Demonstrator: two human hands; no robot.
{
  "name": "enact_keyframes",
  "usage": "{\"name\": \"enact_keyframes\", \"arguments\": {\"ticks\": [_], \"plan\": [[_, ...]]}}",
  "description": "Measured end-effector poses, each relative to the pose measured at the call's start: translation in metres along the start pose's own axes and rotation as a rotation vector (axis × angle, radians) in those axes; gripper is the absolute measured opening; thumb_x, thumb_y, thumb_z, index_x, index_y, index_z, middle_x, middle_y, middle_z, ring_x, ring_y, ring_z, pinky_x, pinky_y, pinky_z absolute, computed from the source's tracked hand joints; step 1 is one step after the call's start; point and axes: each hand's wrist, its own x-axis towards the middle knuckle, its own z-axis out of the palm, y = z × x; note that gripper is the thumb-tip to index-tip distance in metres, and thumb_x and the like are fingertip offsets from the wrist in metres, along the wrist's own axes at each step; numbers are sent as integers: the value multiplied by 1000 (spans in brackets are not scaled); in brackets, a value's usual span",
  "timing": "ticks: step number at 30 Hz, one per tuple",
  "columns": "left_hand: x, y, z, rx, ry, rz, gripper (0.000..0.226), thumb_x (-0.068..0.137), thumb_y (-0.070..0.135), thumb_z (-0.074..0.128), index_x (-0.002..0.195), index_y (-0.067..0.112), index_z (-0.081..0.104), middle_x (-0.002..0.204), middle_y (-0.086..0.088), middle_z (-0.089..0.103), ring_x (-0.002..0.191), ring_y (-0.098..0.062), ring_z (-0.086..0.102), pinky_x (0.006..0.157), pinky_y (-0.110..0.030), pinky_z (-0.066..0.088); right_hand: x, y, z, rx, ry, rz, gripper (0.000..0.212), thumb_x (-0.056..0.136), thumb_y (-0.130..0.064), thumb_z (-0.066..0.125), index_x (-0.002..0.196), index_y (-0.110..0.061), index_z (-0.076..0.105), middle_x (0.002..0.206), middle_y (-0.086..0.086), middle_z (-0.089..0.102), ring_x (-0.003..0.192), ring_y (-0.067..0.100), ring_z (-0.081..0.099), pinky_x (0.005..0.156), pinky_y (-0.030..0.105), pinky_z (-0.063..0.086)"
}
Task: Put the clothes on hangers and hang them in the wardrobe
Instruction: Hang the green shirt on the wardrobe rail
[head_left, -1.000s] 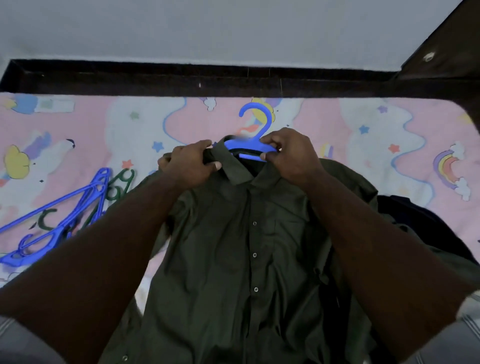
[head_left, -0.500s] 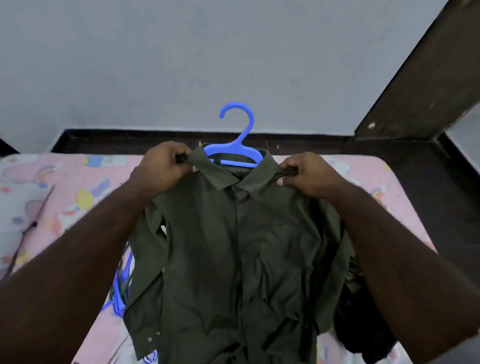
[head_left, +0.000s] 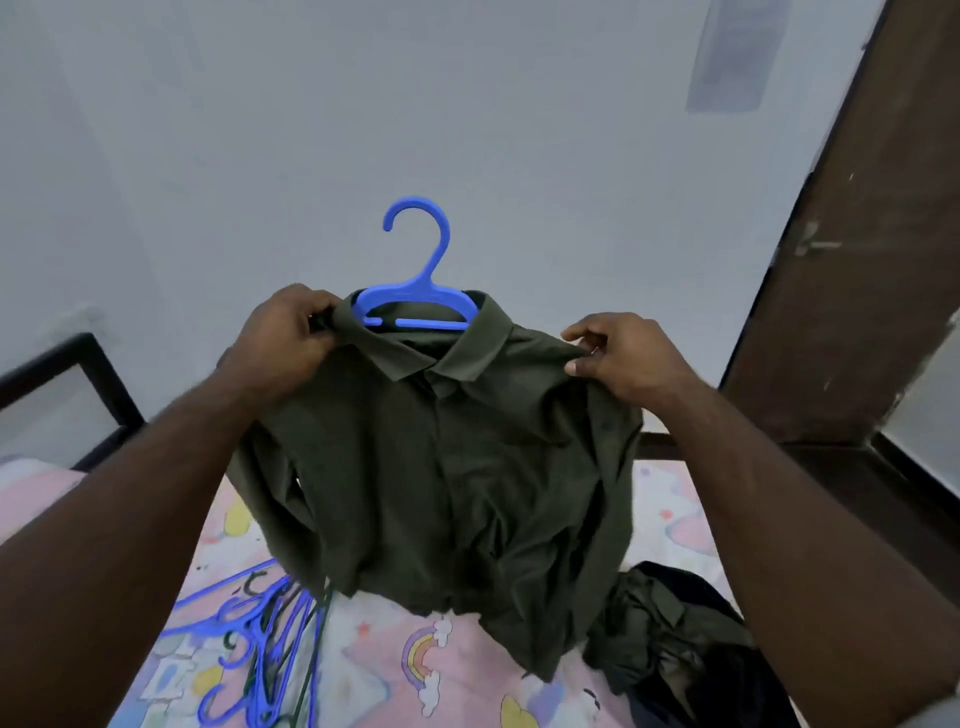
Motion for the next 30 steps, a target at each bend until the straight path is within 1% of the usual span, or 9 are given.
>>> {"name": "enact_keyframes", "arguments": {"ticks": [5, 11, 16, 18, 21, 23, 25, 28, 30], "plan": [[-29, 43, -27, 19, 115, 23, 19, 89, 10, 69, 89, 30, 65, 90, 5, 55, 94, -20, 53, 84, -33, 40, -36, -5, -40, 92, 205, 9, 19, 82, -19, 79, 100, -23, 73, 84, -8, 69, 83, 8, 63, 65, 9, 38], [-55, 69, -50, 89, 208, 1, 16, 90, 9, 64, 102, 18, 71, 99, 2, 62, 93, -21, 56, 80, -36, 41, -74, -4, -60, 111, 50, 94, 41, 84, -9, 71, 123, -22, 66, 101, -4, 71, 98, 17, 66, 73, 22, 46], [-65, 60, -68, 117, 275, -109, 24, 89, 11, 55, 102, 28, 65, 91, 5, 61, 89, -26, 54, 95, -49, 45, -97, -11, -85, 110, 505, 106, 23, 94, -9, 53, 108, -18, 70, 102, -3, 72, 87, 13, 64, 66, 14, 43], [-67, 57, -71, 116, 286, -125, 24, 89, 11, 55, 104, 28, 64, 90, 5, 60, 88, -26, 52, 97, -49, 43, -103, -13, -86, 185, 367, 130, 23, 91, -22, 67, 114, -20, 66, 100, -4, 71, 84, 12, 64, 64, 19, 46], [-68, 53, -75, 78, 265, -130, 26, 87, 10, 55, 103, 29, 64, 90, 5, 61, 90, -28, 54, 97, -50, 44, -113, -20, -65, 130, 59, 188, 67, 78, -41, 83, 136, -24, 54, 124, 0, 62, 112, 19, 61, 94, 35, 51], [-71, 49, -78, 44, 245, -121, 27, 84, 12, 54, 100, 30, 64, 91, 4, 63, 93, -31, 59, 95, -51, 46, -115, -27, -44, 110, 40, 215, 80, 79, -35, 84, 147, -21, 44, 140, 5, 54, 126, 23, 54, 104, 37, 44], [-73, 43, -83, 9, 232, -115, 27, 80, 17, 51, 98, 33, 63, 92, 4, 65, 94, -33, 61, 94, -52, 48, -114, -32, -28, 141, 91, 223, 69, 82, -27, 81, 143, -19, 49, 136, 4, 60, 127, 22, 55, 101, 34, 44], [-72, 31, -90, -7, 258, -154, 28, 83, 16, 52, 102, 33, 65, 94, 7, 64, 99, -33, 61, 98, -50, 45, -114, -38, -26, 172, 307, 281, 27, 88, -13, 66, 114, -18, 69, 97, 1, 73, 101, 22, 67, 78, 23, 43], [-72, 21, -93, -4, 290, -181, 27, 87, 16, 55, 104, 33, 66, 95, 9, 63, 101, -32, 61, 99, -47, 43, -115, -40, -31, 205, 463, 311, 23, 89, -12, 57, 105, -20, 72, 94, 0, 73, 92, 20, 67, 71, 22, 43]]}}
